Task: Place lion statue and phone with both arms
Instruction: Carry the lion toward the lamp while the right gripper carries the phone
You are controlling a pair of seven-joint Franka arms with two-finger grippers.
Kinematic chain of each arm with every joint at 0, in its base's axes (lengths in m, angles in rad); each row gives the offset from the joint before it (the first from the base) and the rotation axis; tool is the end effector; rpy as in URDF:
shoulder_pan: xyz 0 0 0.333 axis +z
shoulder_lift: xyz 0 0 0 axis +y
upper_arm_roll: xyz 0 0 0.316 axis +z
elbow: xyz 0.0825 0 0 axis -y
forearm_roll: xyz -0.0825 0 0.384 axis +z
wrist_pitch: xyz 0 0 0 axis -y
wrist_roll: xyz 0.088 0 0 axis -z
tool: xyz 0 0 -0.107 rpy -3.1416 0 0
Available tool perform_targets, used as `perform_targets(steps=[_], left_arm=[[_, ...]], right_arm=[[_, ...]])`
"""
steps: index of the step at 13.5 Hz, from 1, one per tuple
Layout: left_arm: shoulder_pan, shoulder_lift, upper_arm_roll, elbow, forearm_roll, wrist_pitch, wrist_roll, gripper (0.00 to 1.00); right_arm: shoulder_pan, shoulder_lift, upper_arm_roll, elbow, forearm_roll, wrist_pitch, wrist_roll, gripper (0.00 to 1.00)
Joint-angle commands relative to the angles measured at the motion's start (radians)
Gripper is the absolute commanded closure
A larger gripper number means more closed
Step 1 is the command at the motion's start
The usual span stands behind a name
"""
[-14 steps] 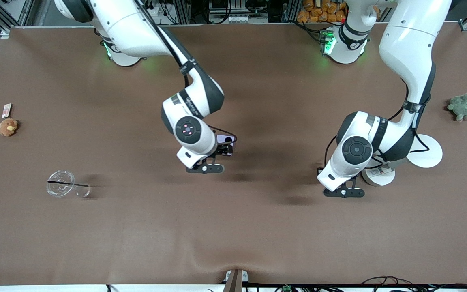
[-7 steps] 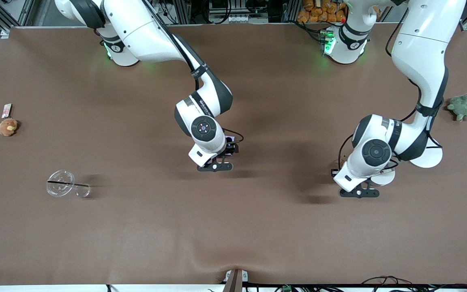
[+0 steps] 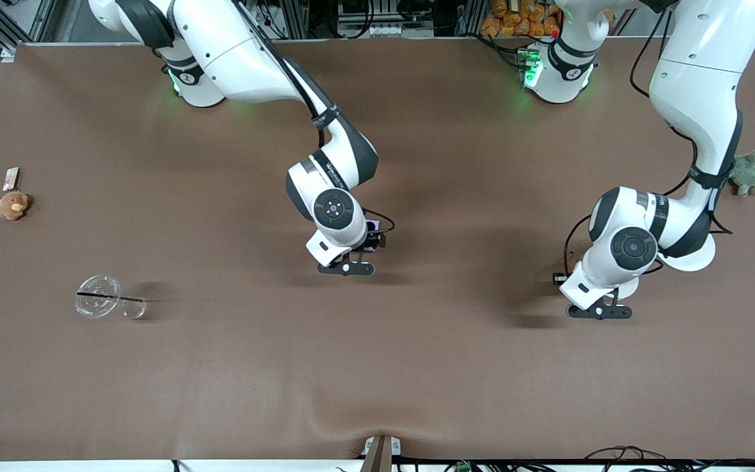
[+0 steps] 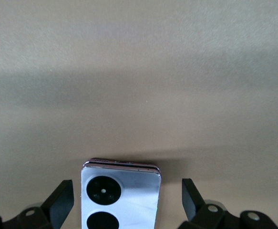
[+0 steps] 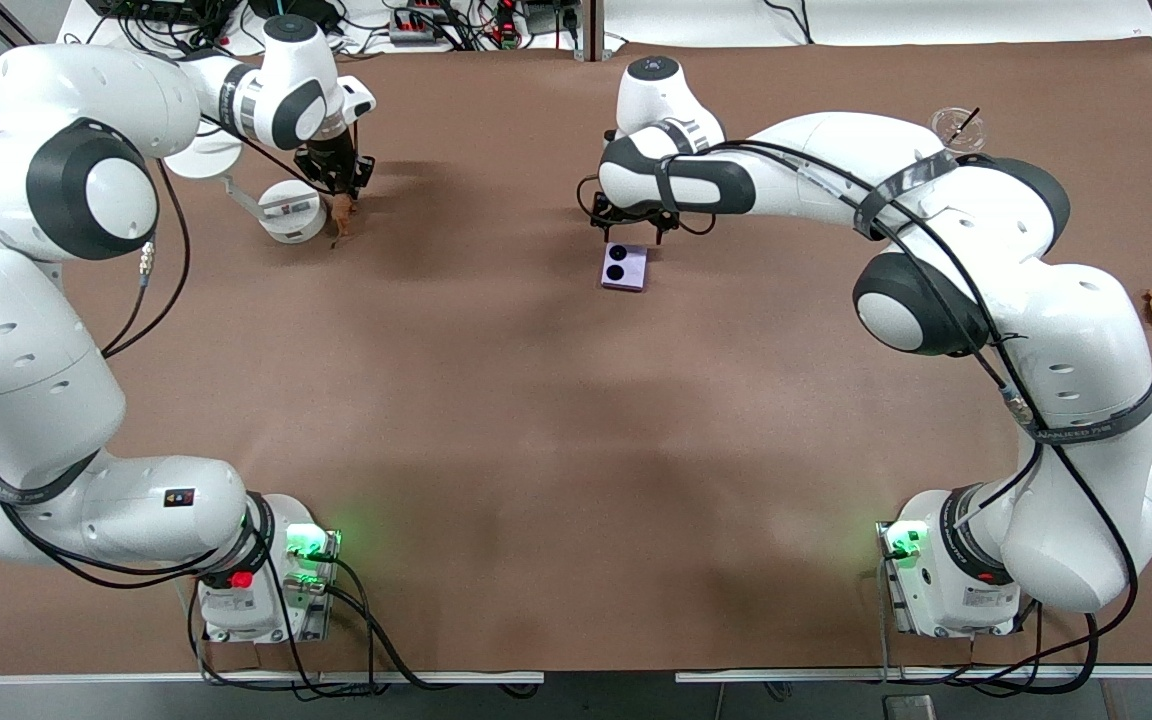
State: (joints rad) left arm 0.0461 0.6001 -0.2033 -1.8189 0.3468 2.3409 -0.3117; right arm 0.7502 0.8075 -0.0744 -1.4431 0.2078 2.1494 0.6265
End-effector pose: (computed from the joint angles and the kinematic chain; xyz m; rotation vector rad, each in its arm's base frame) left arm 0.6378 -0.0877 0.2072 -3.0047 0.0962 0.0371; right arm 0.5453 0.4600 0.2007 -3.1011 0.0819 0.2271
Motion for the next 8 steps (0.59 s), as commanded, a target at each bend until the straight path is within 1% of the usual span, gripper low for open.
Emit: perform_targets(steps=[1,4,5,6,7,8], left_arm=[[0.023,-0.025,-0.013,-0.031,0.023,0.018,0.017,1.00],[0.023,-0.025,-0.013,-0.030,0.021,0.018,0.017,1.00],[0.023,-0.025,-0.013,-0.028,0.021,0.018,0.017,0.93],[0.023,-0.023,-0.013,-0.027,0.018,0.018,0.017,0.56],[0.023,-0.023,-0.013,-0.025,0.011,0.018,0.016,0.13],[0.023,-0.025,-0.015,-0.022,0.008,0.018,0.011,0.00]], right_arm=[[0.018,0.004,-0.002,-0.036,-0.007,0.050,0.027,0.00],[0.029,0.009,-0.002,-0.042,0.002,0.064,0.027,0.00],[0.029,0.012,-0.002,-0.042,0.010,0.072,0.027,0.00],[0.032,0.013,-0.002,-0.043,0.012,0.079,0.027,0.00],[0.035,0.018,-0.002,-0.043,0.012,0.082,0.027,0.00],[0.035,0.021,-0.002,-0.043,0.012,0.084,0.027,0.00]])
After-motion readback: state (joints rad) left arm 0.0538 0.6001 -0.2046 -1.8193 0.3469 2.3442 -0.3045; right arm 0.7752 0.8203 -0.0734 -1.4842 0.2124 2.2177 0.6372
